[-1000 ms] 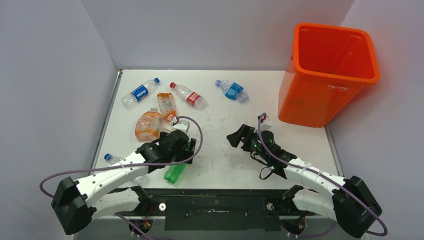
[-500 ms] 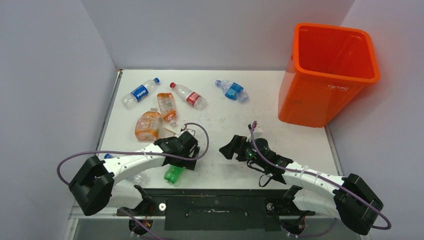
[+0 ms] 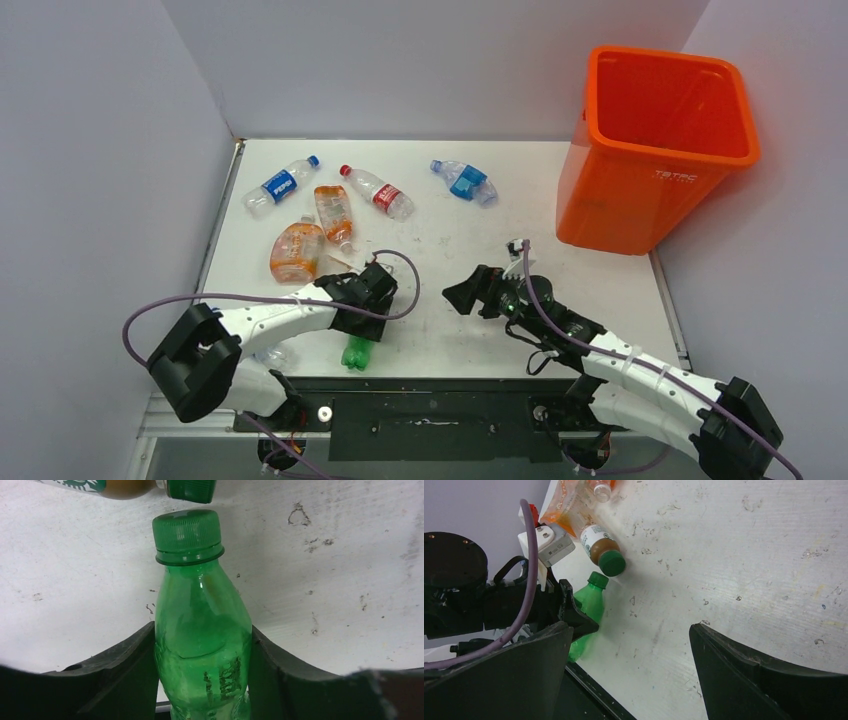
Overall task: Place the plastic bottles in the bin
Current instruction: Pick up the plastic bottle from the corner of the board.
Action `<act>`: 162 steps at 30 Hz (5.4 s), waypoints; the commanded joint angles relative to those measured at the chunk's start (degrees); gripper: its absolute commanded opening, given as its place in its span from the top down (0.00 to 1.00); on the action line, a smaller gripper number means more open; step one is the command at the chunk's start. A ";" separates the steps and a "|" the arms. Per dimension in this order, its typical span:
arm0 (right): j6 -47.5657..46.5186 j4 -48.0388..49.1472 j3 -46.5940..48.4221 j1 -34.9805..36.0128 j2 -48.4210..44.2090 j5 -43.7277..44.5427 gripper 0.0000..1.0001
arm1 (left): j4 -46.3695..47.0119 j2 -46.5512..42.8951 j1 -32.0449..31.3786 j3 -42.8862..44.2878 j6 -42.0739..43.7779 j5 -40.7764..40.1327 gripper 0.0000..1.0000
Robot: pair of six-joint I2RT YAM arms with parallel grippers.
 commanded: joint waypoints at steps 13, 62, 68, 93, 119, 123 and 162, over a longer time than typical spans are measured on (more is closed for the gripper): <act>-4.73 9.87 6.86 10.02 -6.45 -4.65 0.10 | 36.53 -42.72 0.14 -8.49 9.73 13.67 0.86; -27.48 25.27 6.50 37.66 0.72 32.22 0.68 | 75.52 -38.55 -0.45 -18.14 -15.62 43.93 0.32; -28.05 28.79 5.19 38.12 0.73 32.20 0.72 | 72.42 -37.95 -3.25 -17.39 -12.31 41.92 0.37; -33.93 -3.05 30.07 38.30 -8.57 35.45 0.09 | 57.40 -37.98 -2.95 -10.25 20.88 27.90 1.00; -28.33 0.91 36.79 32.83 12.83 38.96 0.40 | 60.44 -43.72 -1.74 -15.70 18.39 28.27 1.00; -25.16 1.36 35.59 28.71 13.44 34.62 0.53 | 60.21 -44.24 -1.83 -15.89 18.59 28.27 1.00; -31.40 -12.85 42.61 25.32 3.08 39.65 0.95 | 53.55 -48.51 -4.60 -14.94 23.11 13.76 0.04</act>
